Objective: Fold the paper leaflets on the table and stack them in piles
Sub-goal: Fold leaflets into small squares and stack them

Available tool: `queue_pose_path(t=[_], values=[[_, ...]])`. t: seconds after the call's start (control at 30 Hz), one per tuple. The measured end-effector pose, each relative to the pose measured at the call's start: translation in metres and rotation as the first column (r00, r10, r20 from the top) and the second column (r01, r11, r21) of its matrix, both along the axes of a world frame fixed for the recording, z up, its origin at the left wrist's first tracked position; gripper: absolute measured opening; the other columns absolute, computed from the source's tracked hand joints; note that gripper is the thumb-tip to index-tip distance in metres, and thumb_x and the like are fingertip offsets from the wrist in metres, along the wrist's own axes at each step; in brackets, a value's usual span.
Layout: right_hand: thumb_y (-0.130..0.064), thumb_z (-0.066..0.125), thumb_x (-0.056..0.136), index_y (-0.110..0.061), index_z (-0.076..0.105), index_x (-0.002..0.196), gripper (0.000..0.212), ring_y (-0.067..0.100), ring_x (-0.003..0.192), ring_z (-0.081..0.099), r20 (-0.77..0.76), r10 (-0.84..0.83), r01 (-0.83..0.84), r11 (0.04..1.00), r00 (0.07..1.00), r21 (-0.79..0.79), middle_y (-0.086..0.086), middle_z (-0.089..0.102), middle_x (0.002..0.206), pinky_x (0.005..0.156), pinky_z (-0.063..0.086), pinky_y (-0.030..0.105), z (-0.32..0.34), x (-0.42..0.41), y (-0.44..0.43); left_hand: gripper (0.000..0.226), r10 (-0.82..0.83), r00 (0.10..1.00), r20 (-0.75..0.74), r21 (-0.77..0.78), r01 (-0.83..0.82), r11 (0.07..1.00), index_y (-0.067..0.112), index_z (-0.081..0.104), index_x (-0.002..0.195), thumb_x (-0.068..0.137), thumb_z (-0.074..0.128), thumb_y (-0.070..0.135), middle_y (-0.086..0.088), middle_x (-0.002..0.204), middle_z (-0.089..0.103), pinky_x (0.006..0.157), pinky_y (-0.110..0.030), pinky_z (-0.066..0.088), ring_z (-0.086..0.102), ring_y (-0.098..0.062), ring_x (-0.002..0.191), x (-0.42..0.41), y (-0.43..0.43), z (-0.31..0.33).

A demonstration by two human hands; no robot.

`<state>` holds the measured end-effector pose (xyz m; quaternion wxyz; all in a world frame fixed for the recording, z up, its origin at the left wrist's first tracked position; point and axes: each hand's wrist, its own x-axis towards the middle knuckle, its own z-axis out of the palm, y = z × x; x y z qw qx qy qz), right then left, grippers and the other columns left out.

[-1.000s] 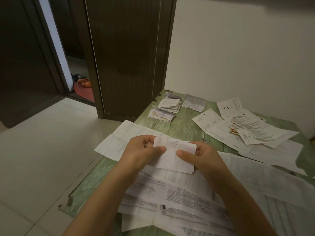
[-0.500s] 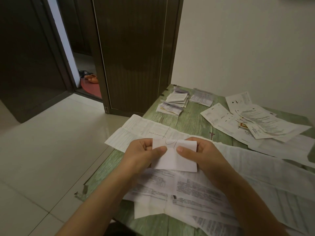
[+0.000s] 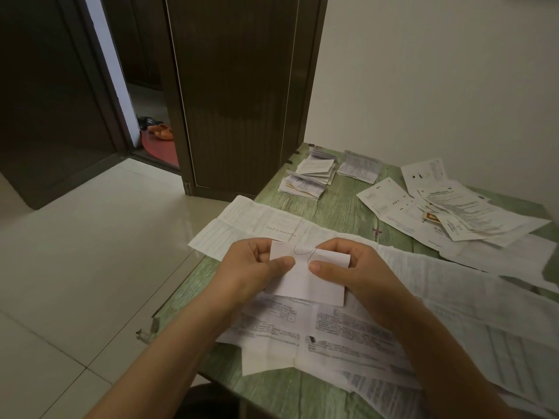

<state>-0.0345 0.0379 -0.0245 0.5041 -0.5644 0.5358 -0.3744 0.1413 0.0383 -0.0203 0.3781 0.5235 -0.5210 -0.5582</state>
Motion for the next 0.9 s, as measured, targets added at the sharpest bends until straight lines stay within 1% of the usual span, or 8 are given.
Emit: queue_pose_path(t=[0.07, 0.13, 0.27, 0.43, 0.53, 0.63, 0.77, 0.9], values=[[-0.019, 0.068, 0.082, -0.012, 0.07, 0.087, 0.009, 0.018, 0.073, 0.065, -0.017, 0.001, -0.001, 1.0, 1.0, -0.011, 0.01, 0.07, 0.085, 0.067, 0.051, 0.035, 0.001, 0.002, 0.001, 0.017, -0.001, 1.0, 0.012, -0.002, 0.001, 1.0, 0.02, 0.068, 0.074, 0.086, 0.063, 0.009, -0.01, 0.081, 0.073, 0.051, -0.016, 0.05, 0.067, -0.012, 0.067, 0.001, -0.001, -0.001], [-0.023, 0.066, 0.083, -0.016, 0.072, 0.082, 0.009, 0.011, 0.07, 0.064, -0.012, -0.027, 0.027, 0.999, 1.0, -0.019, -0.001, 0.071, 0.08, 0.063, 0.051, 0.026, 0.002, 0.005, 0.001, 0.017, -0.012, 0.999, 0.031, -0.004, 0.012, 1.0, 0.019, 0.068, 0.072, 0.086, 0.064, 0.01, -0.005, 0.075, 0.072, 0.05, -0.014, 0.048, 0.065, -0.007, 0.061, 0.0, -0.002, 0.0], [-0.021, 0.067, 0.083, -0.012, 0.069, 0.079, 0.01, 0.018, 0.06, 0.061, -0.027, -0.071, 0.071, 0.997, 0.997, -0.014, 0.01, 0.067, 0.074, 0.058, 0.047, 0.039, 0.0, 0.008, 0.003, 0.011, -0.044, 0.998, 0.044, 0.002, 0.044, 0.999, 0.019, 0.07, 0.077, 0.085, 0.065, 0.013, -0.003, 0.079, 0.074, 0.059, -0.018, 0.052, 0.07, -0.015, 0.074, -0.001, -0.001, -0.001], [-0.013, 0.068, 0.082, -0.011, 0.064, 0.071, 0.012, 0.015, 0.054, 0.057, 0.021, -0.119, 0.119, 0.992, 0.993, -0.041, 0.004, 0.062, 0.065, 0.053, 0.043, 0.033, 0.0, 0.008, 0.002, 0.011, -0.045, 0.998, 0.037, 0.019, 0.044, 0.999, 0.023, 0.069, 0.082, 0.085, 0.066, 0.013, -0.001, 0.083, 0.074, 0.065, -0.022, 0.054, 0.069, -0.013, 0.076, -0.006, -0.001, 0.001], [-0.008, 0.067, 0.081, -0.007, 0.064, 0.07, 0.012, 0.015, 0.057, 0.058, 0.075, -0.097, 0.1, 0.994, 0.992, -0.049, 0.004, 0.063, 0.064, 0.052, 0.045, 0.025, 0.001, 0.008, 0.003, 0.003, -0.039, 0.999, 0.002, 0.036, 0.039, 0.999, 0.021, 0.07, 0.083, 0.082, 0.069, 0.024, 0.001, 0.082, 0.074, 0.064, -0.022, 0.054, 0.069, -0.011, 0.074, -0.009, -0.001, 0.001], [-0.005, 0.066, 0.081, -0.006, 0.065, 0.069, 0.012, 0.012, 0.055, 0.058, 0.085, -0.066, 0.072, 0.995, 0.994, -0.063, 0.002, 0.063, 0.06, 0.051, 0.045, 0.02, 0.001, 0.009, 0.004, 0.012, 0.016, 1.0, -0.008, 0.013, -0.016, 1.0, 0.018, 0.07, 0.079, 0.082, 0.067, 0.029, -0.004, 0.083, 0.072, 0.061, -0.023, 0.05, 0.065, -0.013, 0.07, -0.013, 0.0, 0.0], [-0.008, 0.069, 0.079, -0.002, 0.068, 0.072, 0.009, 0.017, 0.057, 0.059, 0.083, -0.045, 0.047, 0.999, 0.996, -0.024, 0.007, 0.065, 0.063, 0.052, 0.047, 0.025, 0.001, 0.007, 0.003, 0.013, 0.063, 0.994, 0.089, -0.09, -0.055, 0.994, 0.018, 0.068, 0.074, 0.085, 0.066, 0.023, -0.008, 0.083, 0.07, 0.066, -0.028, 0.048, 0.061, -0.016, 0.073, -0.015, -0.001, 0.001], [-0.004, 0.066, 0.079, -0.002, 0.068, 0.067, 0.012, 0.016, 0.05, 0.05, 0.105, -0.09, 0.092, 0.996, 0.99, -0.014, 0.007, 0.059, 0.056, 0.045, 0.04, 0.023, 0.004, -0.005, -0.002, 0.018, 0.138, 0.985, 0.103, -0.118, -0.126, 0.985, 0.015, 0.063, 0.069, 0.086, 0.064, 0.023, -0.003, 0.073, 0.061, 0.054, -0.024, 0.043, 0.054, -0.014, 0.064, -0.003, -0.005, 0.009]])
